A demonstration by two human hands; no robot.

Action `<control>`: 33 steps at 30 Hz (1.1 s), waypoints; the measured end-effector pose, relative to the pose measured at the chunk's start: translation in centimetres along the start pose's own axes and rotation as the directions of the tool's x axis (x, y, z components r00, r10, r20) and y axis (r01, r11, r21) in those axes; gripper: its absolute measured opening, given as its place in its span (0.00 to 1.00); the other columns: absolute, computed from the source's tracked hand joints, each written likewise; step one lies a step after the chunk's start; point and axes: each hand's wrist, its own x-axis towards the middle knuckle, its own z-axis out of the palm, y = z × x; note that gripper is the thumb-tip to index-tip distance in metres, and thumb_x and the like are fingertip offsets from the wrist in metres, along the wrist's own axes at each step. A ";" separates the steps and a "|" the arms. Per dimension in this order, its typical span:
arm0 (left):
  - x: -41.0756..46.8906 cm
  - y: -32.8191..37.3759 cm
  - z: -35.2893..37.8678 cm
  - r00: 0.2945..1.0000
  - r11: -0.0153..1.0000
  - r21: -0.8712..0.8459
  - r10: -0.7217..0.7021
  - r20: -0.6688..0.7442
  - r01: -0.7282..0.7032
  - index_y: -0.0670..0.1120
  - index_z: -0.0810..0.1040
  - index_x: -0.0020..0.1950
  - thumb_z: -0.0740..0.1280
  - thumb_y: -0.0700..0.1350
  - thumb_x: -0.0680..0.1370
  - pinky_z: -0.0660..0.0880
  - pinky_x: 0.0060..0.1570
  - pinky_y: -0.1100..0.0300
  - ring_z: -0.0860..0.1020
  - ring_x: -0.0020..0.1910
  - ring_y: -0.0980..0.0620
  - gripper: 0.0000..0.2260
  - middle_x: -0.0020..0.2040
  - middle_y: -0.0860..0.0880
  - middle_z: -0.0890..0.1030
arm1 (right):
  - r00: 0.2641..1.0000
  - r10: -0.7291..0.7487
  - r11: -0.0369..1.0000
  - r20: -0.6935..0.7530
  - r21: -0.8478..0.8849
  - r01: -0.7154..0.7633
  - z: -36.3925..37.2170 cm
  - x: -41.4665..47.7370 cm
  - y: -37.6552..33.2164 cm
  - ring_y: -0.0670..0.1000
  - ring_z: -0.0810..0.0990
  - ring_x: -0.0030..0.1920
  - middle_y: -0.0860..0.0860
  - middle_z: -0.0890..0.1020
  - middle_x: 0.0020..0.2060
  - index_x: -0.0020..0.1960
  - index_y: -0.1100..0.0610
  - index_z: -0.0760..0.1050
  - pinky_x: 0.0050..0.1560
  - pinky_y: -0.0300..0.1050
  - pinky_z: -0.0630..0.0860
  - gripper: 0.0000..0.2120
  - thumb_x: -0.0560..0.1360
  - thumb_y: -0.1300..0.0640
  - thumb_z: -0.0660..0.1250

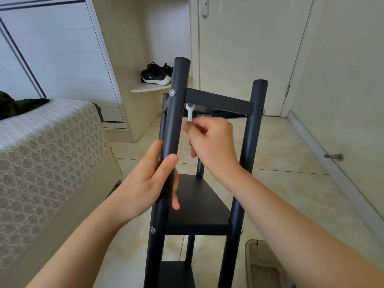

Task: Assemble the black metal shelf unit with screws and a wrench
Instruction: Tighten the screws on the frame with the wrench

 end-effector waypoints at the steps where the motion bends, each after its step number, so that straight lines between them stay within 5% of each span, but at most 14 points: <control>1: 0.0 0.0 0.0 1.000 1.000 0.005 -0.006 -0.004 0.006 0.55 0.67 0.54 0.56 0.57 0.82 0.77 0.30 0.58 0.83 0.29 0.39 0.07 0.35 0.41 0.79 | 1.000 0.017 1.000 0.013 0.001 -0.017 -0.4 -0.1 -0.1 0.47 0.77 0.23 0.52 0.76 0.22 0.32 0.61 0.76 0.32 0.44 0.78 0.17 0.79 0.59 0.66; 5: -0.2 0.0 -0.2 1.000 1.000 -0.008 -0.027 -0.005 0.026 0.51 0.65 0.55 0.56 0.58 0.83 0.77 0.30 0.58 0.83 0.30 0.39 0.11 0.36 0.41 0.79 | 0.998 0.023 1.000 0.065 -0.011 -0.022 -1.5 -0.2 -0.7 0.46 0.79 0.22 0.58 0.76 0.23 0.34 0.67 0.76 0.35 0.51 0.79 0.16 0.78 0.59 0.65; 14: -0.2 0.5 -0.2 0.999 0.999 -0.016 -0.042 -0.014 0.042 0.50 0.66 0.55 0.58 0.56 0.81 0.76 0.28 0.61 0.83 0.30 0.38 0.11 0.35 0.40 0.80 | 0.999 -0.024 1.000 0.047 0.001 0.024 -1.7 0.3 -1.9 0.45 0.79 0.22 0.58 0.76 0.23 0.32 0.66 0.76 0.36 0.49 0.80 0.17 0.78 0.60 0.65; 21: -0.2 0.6 -0.5 0.999 0.999 -0.019 -0.031 -0.030 0.030 0.58 0.70 0.50 0.59 0.56 0.80 0.75 0.27 0.65 0.83 0.30 0.38 0.03 0.34 0.41 0.80 | 0.999 -0.040 0.999 0.009 0.035 0.040 -0.5 0.3 -1.7 0.41 0.78 0.22 0.47 0.79 0.22 0.33 0.62 0.79 0.33 0.35 0.76 0.17 0.80 0.60 0.65; 24: -0.1 0.6 -0.8 0.999 0.999 -0.018 -0.047 -0.020 0.046 0.54 0.69 0.55 0.59 0.56 0.79 0.74 0.26 0.65 0.84 0.31 0.38 0.08 0.34 0.41 0.80 | 0.997 -0.072 0.997 -0.023 0.031 0.072 0.2 0.4 -1.4 0.39 0.78 0.23 0.49 0.80 0.23 0.34 0.63 0.79 0.33 0.36 0.77 0.17 0.80 0.60 0.65; 33: -0.2 0.8 -1.4 0.998 0.998 0.014 -0.065 0.022 0.064 0.60 0.70 0.54 0.59 0.57 0.79 0.79 0.34 0.38 0.85 0.34 0.38 0.05 0.36 0.41 0.80 | 0.937 -0.218 0.971 -0.272 0.036 0.236 3.5 1.2 -0.1 0.44 0.78 0.26 0.48 0.77 0.24 0.31 0.59 0.76 0.33 0.35 0.76 0.17 0.79 0.64 0.66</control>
